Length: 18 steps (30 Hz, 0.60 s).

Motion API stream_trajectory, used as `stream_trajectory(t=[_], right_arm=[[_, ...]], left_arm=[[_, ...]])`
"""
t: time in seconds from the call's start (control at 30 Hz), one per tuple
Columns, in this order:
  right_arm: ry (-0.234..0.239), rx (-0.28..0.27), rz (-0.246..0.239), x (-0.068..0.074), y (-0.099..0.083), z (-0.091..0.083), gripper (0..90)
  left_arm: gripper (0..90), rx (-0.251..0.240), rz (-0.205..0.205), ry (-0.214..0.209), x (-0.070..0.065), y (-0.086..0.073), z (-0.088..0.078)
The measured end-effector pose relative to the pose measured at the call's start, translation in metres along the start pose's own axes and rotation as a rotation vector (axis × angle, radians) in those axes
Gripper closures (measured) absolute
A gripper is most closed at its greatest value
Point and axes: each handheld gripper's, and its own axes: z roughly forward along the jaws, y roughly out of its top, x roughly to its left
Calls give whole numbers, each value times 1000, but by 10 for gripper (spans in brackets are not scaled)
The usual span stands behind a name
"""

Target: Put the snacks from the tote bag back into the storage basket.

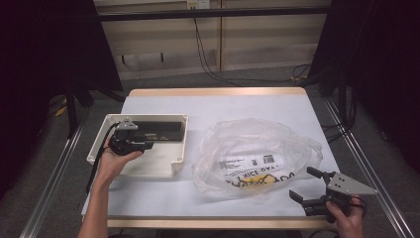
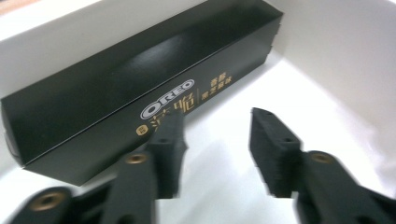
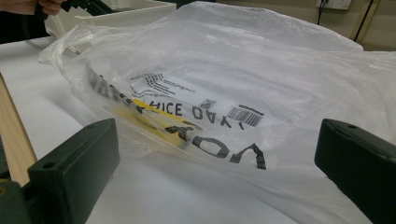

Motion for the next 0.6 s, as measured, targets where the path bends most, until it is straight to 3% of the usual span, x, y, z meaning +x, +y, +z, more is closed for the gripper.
stream_trajectory(t=[0.2,0.43,0.6], right_arm=[[0,-1,0,0,0,0,0],[0,-1,0,0,0,0,0],[1,-2,2,0,0,0,0]], left_arm=[[183,-79,5,13,-6,5,-17],[62,-90,59,-6,-10,6,-40],[53,-118,56,-10,-3,-1,-61]])
